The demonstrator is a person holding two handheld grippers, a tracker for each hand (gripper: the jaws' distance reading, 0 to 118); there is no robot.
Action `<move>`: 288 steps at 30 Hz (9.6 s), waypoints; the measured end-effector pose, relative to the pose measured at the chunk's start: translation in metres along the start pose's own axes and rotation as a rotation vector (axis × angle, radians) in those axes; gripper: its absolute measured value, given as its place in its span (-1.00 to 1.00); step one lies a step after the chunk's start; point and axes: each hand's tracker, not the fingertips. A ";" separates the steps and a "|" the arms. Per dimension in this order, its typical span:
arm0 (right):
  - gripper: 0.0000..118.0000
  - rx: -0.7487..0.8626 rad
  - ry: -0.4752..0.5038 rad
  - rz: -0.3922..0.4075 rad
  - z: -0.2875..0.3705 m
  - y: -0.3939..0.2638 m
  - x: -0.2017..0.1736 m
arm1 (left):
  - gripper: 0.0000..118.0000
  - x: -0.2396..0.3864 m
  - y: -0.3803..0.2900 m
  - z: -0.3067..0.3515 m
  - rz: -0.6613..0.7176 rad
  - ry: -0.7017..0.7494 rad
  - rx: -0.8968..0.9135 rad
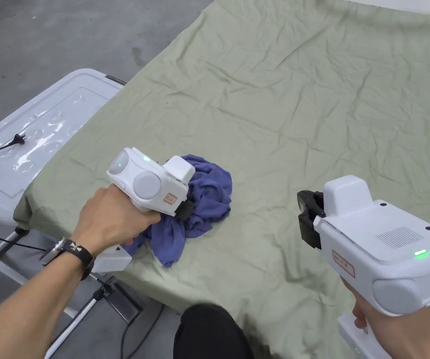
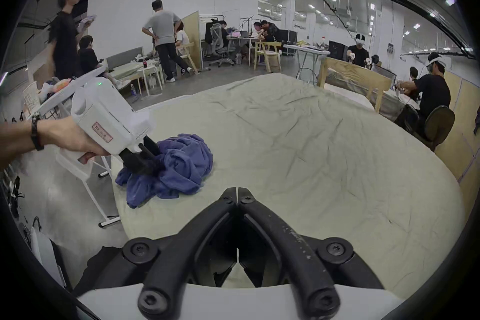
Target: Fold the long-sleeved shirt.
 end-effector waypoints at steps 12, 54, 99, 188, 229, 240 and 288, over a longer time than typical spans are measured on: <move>-0.98 0.129 -0.051 -0.024 0.065 0.011 0.009 | -0.78 0.056 -0.017 0.102 0.142 0.131 0.389; -0.98 0.493 -0.729 -0.347 0.393 -0.074 0.167 | -0.79 0.388 0.252 0.247 -0.353 -0.216 0.866; -0.98 0.266 -0.675 -0.390 0.308 -0.126 0.174 | 0.01 0.314 0.090 0.126 0.093 -0.044 0.635; -0.84 -0.287 -0.372 -0.467 0.148 -0.201 0.316 | -0.85 0.276 0.155 -0.110 0.059 -0.125 0.123; -0.84 0.648 -0.764 -0.113 0.593 0.277 0.265 | -0.85 0.167 0.344 0.519 0.082 -0.045 1.171; -0.84 0.642 -0.782 -0.126 0.581 0.296 0.306 | -0.85 0.159 0.390 0.511 0.107 -0.062 1.197; -0.84 0.146 -0.684 -0.351 0.215 0.053 0.498 | -0.85 0.183 0.419 0.043 0.183 -0.196 0.658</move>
